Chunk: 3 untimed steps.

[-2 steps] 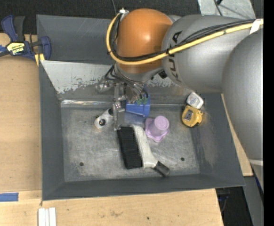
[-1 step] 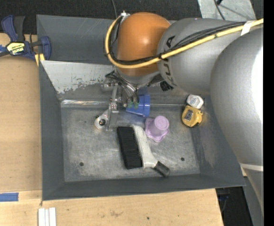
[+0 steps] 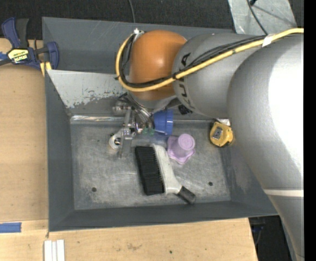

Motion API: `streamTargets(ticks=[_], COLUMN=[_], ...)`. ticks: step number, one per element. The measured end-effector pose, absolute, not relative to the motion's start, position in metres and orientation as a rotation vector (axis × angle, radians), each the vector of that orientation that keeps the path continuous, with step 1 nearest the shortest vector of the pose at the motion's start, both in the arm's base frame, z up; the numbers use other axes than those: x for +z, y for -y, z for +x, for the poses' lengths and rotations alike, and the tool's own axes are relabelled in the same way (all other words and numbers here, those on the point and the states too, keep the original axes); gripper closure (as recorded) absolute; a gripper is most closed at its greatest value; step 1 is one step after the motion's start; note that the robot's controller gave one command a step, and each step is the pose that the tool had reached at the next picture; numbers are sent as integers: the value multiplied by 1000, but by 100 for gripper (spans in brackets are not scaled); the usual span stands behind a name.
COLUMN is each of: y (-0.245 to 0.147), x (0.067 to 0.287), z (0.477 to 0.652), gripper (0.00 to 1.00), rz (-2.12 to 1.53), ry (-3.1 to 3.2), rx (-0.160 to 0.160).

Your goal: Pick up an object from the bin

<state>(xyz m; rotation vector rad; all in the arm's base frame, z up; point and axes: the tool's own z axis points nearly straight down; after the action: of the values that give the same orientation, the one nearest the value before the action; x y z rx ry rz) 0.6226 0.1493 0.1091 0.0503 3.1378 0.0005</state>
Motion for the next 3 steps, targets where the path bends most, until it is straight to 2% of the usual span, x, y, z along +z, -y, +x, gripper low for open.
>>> streamTargets(ticks=[1,3], y=[-148,-148], x=[82,85], z=[628,627], gripper=[100,100], rz=[146,144], ry=[-3127,-3127], rx=[12,12])
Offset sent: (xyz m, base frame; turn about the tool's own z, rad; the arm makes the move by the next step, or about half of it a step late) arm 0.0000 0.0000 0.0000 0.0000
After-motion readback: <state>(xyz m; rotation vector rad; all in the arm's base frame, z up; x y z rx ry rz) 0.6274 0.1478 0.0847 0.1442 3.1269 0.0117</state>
